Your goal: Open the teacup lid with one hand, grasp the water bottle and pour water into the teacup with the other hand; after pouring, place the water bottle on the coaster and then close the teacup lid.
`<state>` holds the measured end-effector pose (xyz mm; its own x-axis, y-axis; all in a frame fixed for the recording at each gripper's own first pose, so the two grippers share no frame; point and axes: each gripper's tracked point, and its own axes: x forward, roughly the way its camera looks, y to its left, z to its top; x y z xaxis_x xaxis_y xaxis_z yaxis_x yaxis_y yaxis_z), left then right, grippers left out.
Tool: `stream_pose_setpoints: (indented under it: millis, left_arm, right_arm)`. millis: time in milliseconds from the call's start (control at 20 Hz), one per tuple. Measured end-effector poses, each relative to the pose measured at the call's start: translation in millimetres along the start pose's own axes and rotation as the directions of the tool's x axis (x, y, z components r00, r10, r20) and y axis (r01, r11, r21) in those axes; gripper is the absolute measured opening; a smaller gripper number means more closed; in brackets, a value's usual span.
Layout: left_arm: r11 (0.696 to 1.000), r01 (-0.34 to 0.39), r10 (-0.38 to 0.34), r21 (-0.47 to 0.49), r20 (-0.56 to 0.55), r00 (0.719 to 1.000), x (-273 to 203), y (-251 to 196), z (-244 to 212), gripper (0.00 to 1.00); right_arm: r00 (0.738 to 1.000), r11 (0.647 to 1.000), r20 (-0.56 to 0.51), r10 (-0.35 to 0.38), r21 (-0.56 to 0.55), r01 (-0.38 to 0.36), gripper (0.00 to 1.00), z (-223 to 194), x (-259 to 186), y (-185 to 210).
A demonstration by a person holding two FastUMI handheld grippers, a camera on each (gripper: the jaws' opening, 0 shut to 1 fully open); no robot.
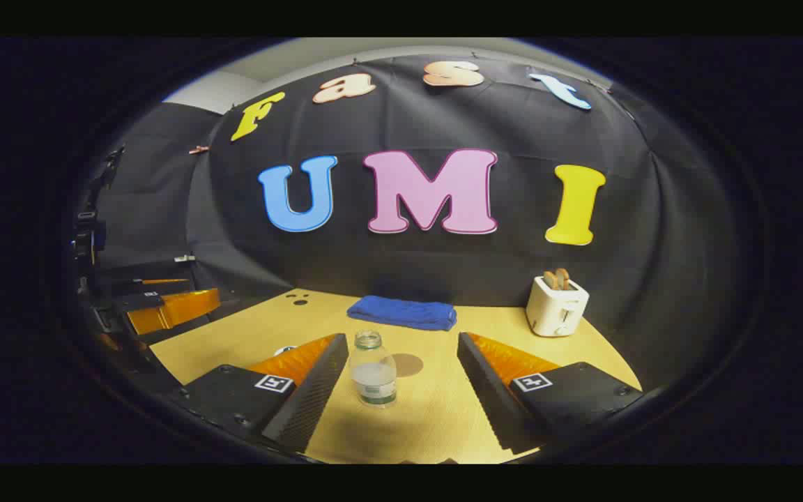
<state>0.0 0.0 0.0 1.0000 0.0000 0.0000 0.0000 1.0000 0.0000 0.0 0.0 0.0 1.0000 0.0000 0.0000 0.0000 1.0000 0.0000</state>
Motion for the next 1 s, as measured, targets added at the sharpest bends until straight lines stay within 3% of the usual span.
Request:
stream_pose_setpoints:
  millis: [400,700,1000]
  left_arm:
    - [1.000,-0.014,0.014,-0.009,-0.032,0.999,13.8,1.3,-16.1,0.96]
    - [1.000,-0.017,0.015,-0.023,-0.060,0.998,22.2,2.2,-21.7,0.96]
    - [1.000,0.006,-0.006,-0.003,-0.135,0.991,49.1,-2.8,-55.3,0.96]
  right_arm:
    - [0.997,0.997,-0.029,0.078,0.002,-0.078,0.98,-14.9,13.6,14.0]
    - [0.994,0.995,-0.046,0.095,0.012,-0.094,0.98,-22.7,22.3,15.6]
    - [0.992,0.995,-0.072,0.101,0.010,-0.101,0.98,-43.5,38.2,19.4]
